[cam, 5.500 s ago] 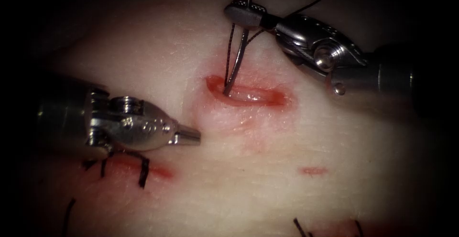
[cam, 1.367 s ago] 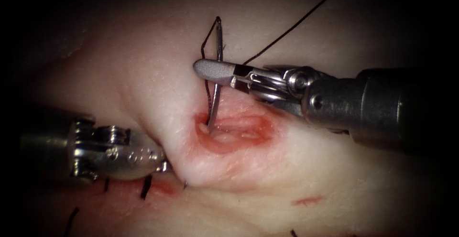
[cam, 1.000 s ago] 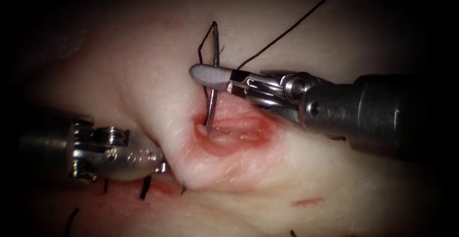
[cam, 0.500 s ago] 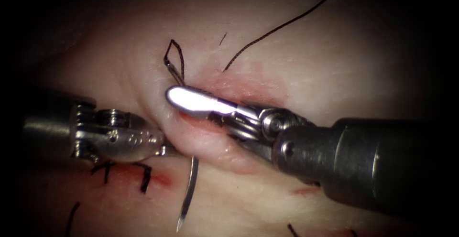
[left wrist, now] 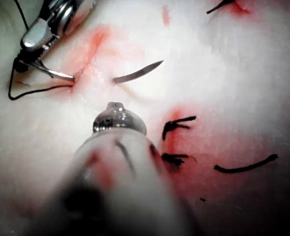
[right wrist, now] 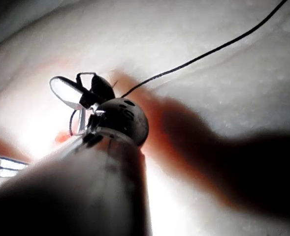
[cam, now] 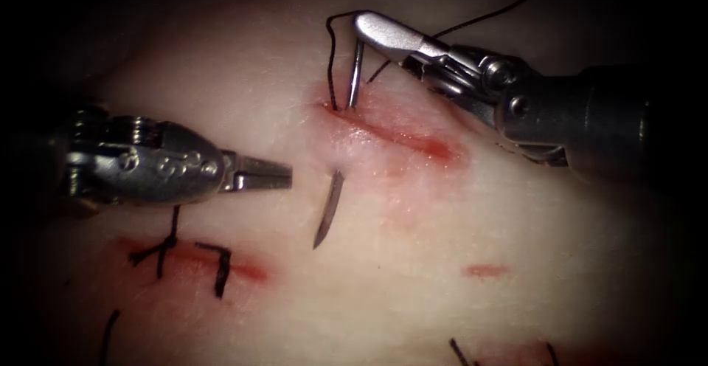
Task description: Wound Closure
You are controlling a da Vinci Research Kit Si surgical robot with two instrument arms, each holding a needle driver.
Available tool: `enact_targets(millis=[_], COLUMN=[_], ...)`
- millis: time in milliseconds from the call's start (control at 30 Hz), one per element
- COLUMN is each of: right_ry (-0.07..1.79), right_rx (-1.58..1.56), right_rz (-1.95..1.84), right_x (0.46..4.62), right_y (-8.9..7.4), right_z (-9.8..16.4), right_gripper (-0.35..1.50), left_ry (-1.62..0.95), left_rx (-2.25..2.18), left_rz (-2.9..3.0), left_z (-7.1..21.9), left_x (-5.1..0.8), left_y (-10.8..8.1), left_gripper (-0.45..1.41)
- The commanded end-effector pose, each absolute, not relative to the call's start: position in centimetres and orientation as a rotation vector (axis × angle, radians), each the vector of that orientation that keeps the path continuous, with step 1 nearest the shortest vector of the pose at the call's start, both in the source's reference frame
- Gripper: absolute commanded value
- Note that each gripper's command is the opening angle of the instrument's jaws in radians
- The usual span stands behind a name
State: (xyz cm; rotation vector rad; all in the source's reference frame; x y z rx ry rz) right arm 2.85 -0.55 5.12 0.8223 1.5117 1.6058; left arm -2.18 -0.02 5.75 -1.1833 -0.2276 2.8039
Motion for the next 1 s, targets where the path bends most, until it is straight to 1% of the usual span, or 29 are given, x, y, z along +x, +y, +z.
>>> enact_targets(millis=[33, 67, 100, 133, 267, 333, 433, 500, 533, 667, 700, 800, 900, 1000], right_ry=[1.524, 1.527, 1.527, 1.527, 1.525, 1.525, 1.526, 1.526, 1.528, 1.531, 1.537, 1.538, 1.538, 1.539], right_rx=[0.815, 0.814, 0.814, 0.815, 0.803, 0.794, 0.794, 0.793, 0.791, 0.788, 0.785, 0.78, 0.777, 0.775], right_rz=[1.606, 1.606, 1.606, 1.606, 1.613, 1.618, 1.616, 1.615, 1.613, 1.607, 1.604, 1.598, 1.599, 1.601], right_x=[2.76, 2.72, 2.72, 2.6, 2.52, 2.5, 2.48, 2.48, 2.49, 2.49, 2.49, 2.5, 2.52, 2.53], right_y=[-0.42, -0.41, -0.41, -0.4, -0.42, -0.43, -0.44, -0.45, -0.47, -0.5, -0.52, -0.56, -0.58, -0.59], right_z=[5.18, 5.18, 5.18, 5.18, 5.18, 5.18, 5.19, 5.2, 5.21, 5.25, 5.28, 5.32, 5.31, 5.31], right_gripper=[1.31, 1.31, 1.31, 1.26, 1.23, 1.21, 1.2, 1.2, 1.2, 1.18, 1.16, 1.15, 1.11, 1.11], left_ry=[-0.211, -0.197, -0.197, -0.16, -0.135, -0.123, -0.081, -0.055, -0.03, 0.016, 0.039, 0.071, 0.08, 0.08], left_rx=[-1.226, -1.247, -1.247, -1.353, -1.452, -1.487, -1.547, -1.576, -1.604, -1.657, -1.663, -1.638, -1.626, -1.625], left_rz=[2.811, 2.812, 2.812, 2.786, 2.768, 2.777, 2.751, 2.733, 2.72, 2.677, 2.658, 2.655, 2.656, 2.656], left_z=[5.88, 5.9, 5.9, 5.98, 6.04, 6.05, 6.04, 6.02, 5.99, 5.92, 5.88, 5.87, 5.87, 5.88], left_x=[-2.27, -2.29, -2.29, -2.37, -2.46, -2.49, -2.52, -2.53, -2.53, -2.51, -2.5, -2.5, -2.5, -2.51], left_y=[0.0, 0.0, 0.0, -0.04, -0.19, -0.27, -0.33, -0.33, -0.32, -0.28, -0.26, -0.25, -0.25, -0.23], left_gripper=[-0.15, -0.1, -0.1, 0.0, 0.0, 0.04, 0.2, 0.2, 0.32, 0.36, 0.46, 0.47, 0.37, 0.32])
